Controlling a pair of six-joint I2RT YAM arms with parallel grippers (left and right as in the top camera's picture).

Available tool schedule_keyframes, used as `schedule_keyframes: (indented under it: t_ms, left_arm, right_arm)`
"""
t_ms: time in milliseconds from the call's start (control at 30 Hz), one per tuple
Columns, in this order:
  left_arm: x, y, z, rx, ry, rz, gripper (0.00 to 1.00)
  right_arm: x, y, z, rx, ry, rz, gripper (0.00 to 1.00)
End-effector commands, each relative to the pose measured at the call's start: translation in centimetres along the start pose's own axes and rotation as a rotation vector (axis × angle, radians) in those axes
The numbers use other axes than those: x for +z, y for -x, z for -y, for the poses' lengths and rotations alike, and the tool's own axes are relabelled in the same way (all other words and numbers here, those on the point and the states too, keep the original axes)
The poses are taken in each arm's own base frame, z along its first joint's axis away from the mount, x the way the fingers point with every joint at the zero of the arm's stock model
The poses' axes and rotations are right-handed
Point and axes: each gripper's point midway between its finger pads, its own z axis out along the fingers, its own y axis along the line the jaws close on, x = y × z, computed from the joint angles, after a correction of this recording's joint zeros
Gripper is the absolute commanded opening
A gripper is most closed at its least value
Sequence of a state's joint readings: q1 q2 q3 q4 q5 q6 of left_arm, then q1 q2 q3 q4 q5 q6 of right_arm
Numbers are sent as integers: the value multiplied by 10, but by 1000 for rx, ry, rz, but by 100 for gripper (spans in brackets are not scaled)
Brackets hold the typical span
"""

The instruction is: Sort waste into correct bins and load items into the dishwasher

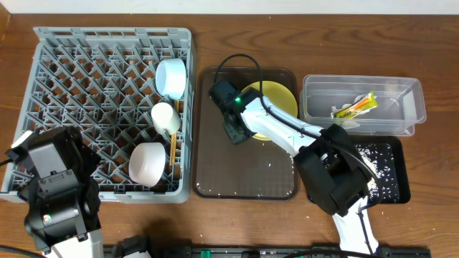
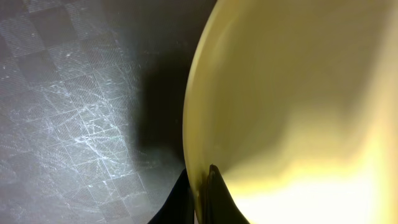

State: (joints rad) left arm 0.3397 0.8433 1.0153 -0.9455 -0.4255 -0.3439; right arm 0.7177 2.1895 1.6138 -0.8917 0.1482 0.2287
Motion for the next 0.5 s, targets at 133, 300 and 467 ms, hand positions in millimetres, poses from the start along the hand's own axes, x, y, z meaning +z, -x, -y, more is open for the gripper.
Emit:
schedule_keyframes:
  t_ms: [133, 300, 467]
  left_arm:
    - [-3, 5, -3, -19, 11, 16, 96]
    - [-3, 5, -3, -19, 10, 15, 96]
    - [-3, 5, -3, -19, 11, 16, 96]
  right_arm:
    - [14, -17, -61, 26, 323, -99, 1]
    - [-49, 35, -88, 57, 622, 66, 1]
    - [-127, 80, -78, 194, 799, 243, 1]
